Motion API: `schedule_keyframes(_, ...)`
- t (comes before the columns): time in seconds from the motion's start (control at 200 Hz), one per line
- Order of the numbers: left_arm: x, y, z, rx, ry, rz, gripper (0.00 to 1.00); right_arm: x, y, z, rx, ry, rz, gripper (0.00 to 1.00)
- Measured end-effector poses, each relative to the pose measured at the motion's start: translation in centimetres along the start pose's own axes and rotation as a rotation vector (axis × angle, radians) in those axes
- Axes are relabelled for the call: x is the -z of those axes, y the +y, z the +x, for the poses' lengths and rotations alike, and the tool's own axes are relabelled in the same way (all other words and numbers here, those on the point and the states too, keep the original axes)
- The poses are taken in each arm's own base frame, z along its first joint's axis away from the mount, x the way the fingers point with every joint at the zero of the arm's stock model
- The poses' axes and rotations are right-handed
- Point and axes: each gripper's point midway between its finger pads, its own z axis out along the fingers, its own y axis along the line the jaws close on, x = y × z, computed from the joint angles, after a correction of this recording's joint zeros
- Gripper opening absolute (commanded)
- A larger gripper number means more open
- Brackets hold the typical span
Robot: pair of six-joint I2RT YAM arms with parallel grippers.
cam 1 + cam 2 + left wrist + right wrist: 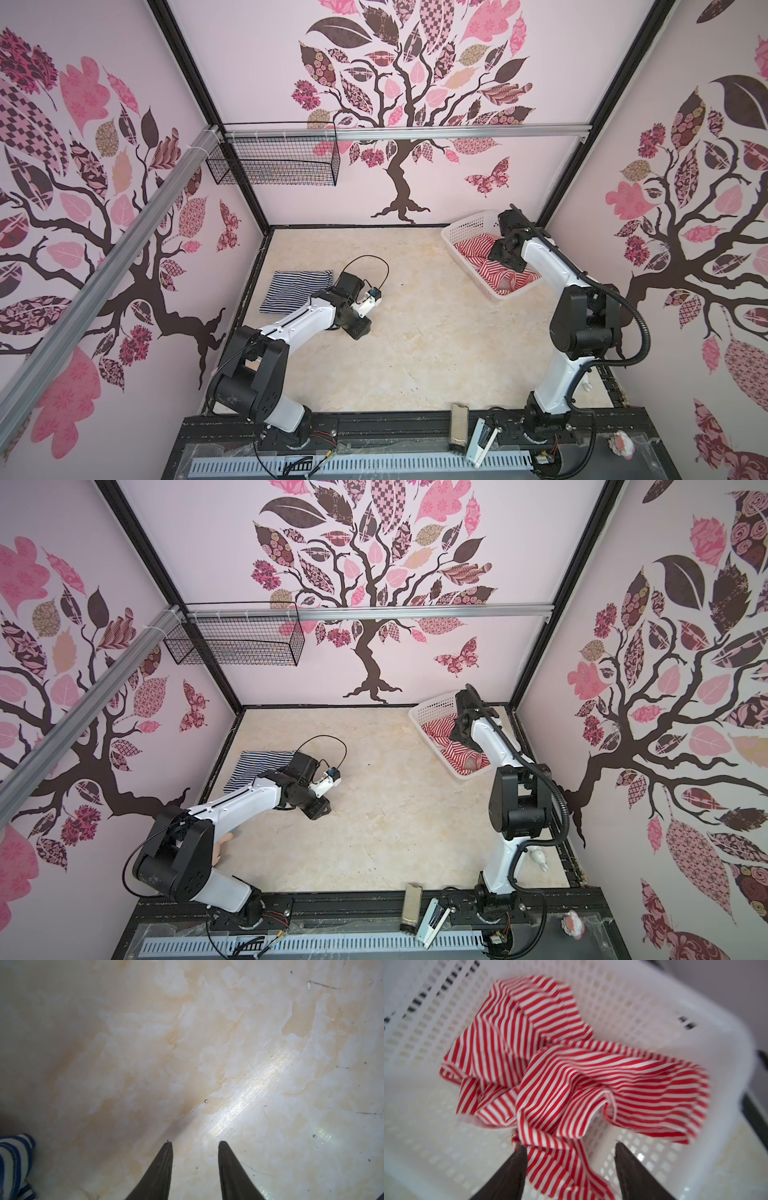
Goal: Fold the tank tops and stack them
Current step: 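Grasp the red striped tank top inside the white basket with the right gripper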
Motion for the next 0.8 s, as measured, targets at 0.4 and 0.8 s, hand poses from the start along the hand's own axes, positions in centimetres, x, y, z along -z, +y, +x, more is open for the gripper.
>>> schedule_keyframes(0.4, 0.0, 0.1, -0.2, 0.001, -0.01, -0.002, 0.4, -1.3, -7.8, -1.2, -0.035, 0.001, 0.223, 0.77)
schedule_keyframes(0.8, -0.2, 0.0, 0.0, 0.002, -0.01, -0.001, 0.4, -2.0, -7.1, -0.7, -0.027, 0.023, 0.193, 0.67)
